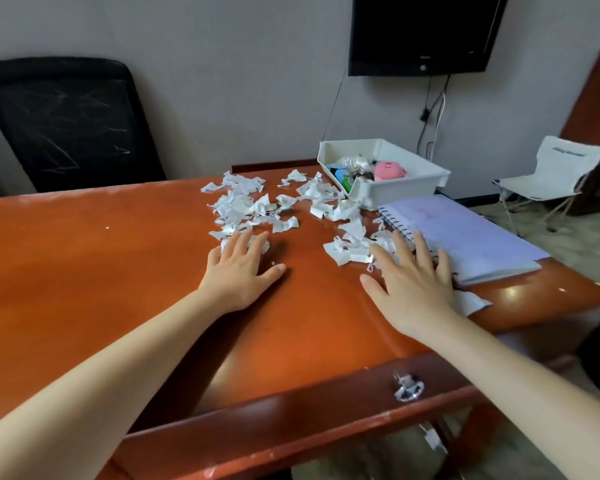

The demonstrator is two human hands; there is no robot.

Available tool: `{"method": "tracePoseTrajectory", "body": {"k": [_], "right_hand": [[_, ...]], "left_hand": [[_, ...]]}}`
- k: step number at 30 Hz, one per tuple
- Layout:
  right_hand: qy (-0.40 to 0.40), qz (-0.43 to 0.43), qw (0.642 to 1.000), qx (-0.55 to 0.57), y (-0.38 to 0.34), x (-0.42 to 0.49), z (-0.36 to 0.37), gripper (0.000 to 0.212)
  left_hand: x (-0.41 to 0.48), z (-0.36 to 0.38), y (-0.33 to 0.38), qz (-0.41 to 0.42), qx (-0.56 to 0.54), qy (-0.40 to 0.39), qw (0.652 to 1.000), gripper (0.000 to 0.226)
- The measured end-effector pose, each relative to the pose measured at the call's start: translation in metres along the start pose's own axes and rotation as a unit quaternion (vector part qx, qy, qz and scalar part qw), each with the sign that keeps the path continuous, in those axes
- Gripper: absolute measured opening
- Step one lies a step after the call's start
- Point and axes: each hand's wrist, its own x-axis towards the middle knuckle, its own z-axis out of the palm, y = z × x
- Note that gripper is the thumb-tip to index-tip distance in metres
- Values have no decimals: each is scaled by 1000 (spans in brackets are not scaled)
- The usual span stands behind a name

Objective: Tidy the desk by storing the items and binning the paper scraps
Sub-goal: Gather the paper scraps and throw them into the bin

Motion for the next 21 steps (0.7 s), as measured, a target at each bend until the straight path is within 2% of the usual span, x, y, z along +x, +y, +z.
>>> {"method": "tracePoseTrajectory", "body": {"k": [7, 12, 18, 21], "right_hand": [[-51, 0, 996, 73, 7, -5, 7, 61], [-44, -31, 993, 106, -5, 15, 10, 65], [-24, -106, 981, 159, -38, 53, 16, 65], [-13, -169, 966, 196, -53, 73, 17, 62]], "left_hand": [[-1, 2, 10, -19, 8, -28, 999, 70], [0, 2, 10, -8, -1, -24, 1000, 69], [7, 6, 6, 10, -22, 0, 1000, 67], [15, 8, 3, 18, -21, 53, 998, 66]]}}
